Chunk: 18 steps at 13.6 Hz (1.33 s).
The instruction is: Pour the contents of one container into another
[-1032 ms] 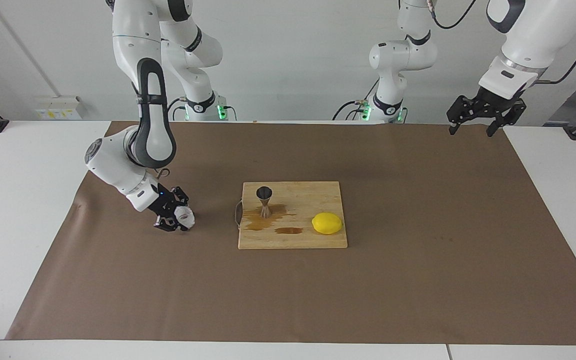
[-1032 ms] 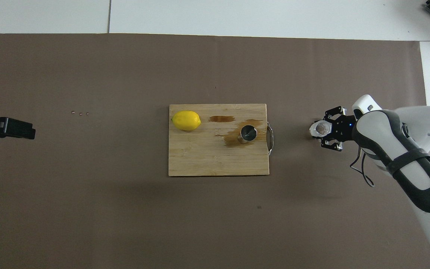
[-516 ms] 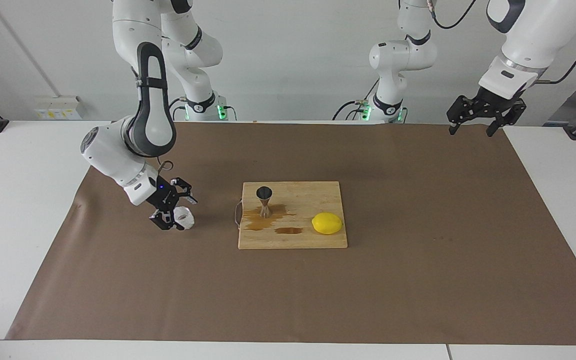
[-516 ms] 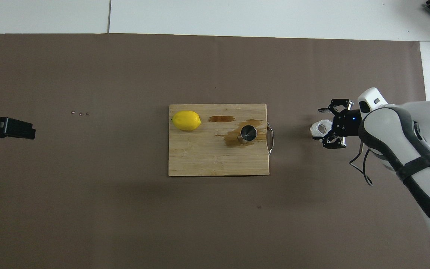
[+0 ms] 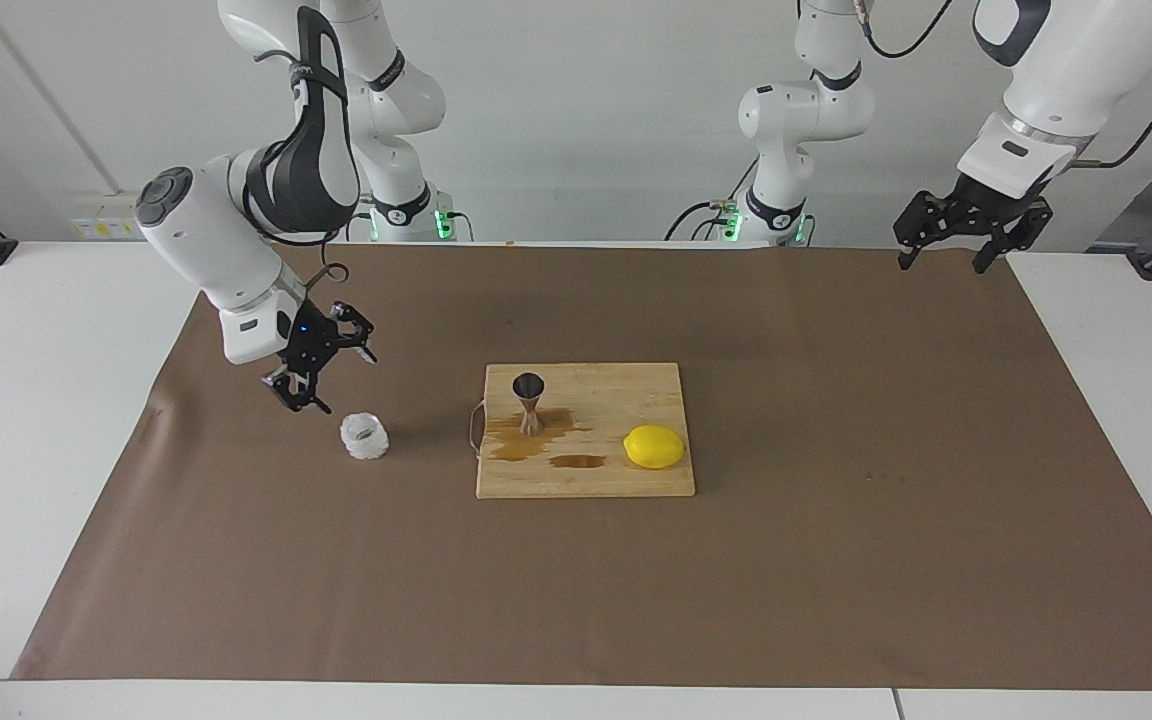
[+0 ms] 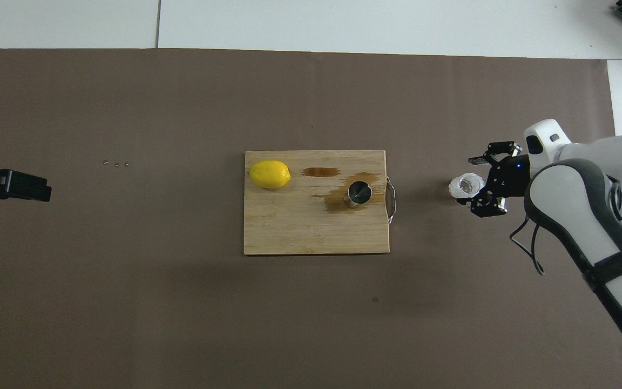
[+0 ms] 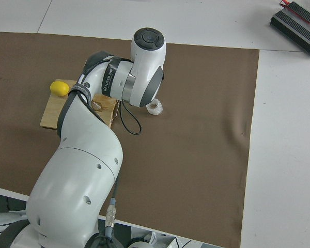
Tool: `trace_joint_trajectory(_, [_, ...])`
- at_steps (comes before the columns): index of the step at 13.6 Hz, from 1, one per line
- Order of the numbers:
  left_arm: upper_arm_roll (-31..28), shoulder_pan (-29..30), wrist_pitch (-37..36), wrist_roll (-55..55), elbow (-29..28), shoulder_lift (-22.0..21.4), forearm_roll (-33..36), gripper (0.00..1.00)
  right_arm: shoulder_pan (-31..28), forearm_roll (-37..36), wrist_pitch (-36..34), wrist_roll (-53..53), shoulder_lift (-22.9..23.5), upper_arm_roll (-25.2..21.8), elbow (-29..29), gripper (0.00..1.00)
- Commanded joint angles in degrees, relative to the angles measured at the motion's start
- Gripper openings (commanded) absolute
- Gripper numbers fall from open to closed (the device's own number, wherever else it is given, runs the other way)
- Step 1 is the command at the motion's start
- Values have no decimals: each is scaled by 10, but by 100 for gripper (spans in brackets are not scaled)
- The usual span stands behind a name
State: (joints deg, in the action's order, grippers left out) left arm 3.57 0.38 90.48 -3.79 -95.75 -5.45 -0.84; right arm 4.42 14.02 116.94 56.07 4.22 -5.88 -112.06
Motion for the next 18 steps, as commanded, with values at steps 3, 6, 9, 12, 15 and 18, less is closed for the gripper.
trace_joint_trajectory(3, [-1,1,8,5,-17,-16,0,100,-2,-102,-107,-332,-15,6,56,100])
trace_joint_trajectory(6, [-1,1,8,5,-17,-16,0,100,-4,-115,-179,-457,-25,3,98,100])
trace_joint_trajectory(9, [-1,1,8,5,-17,-15,0,100,-10,-136,-292,-535,-32,1,185,100])
trace_joint_trajectory(12, [-1,1,8,5,-17,-16,0,100,-11,-135,-306,-591,-76,-16,193,100])
trace_joint_trajectory(15, [-1,1,8,5,-17,-16,0,100,-13,-128,-307,-579,-77,-26,195,100])
trace_joint_trajectory(18, [-1,1,8,5,-17,-16,0,100,-7,-138,-309,-569,-76,-23,207,100])
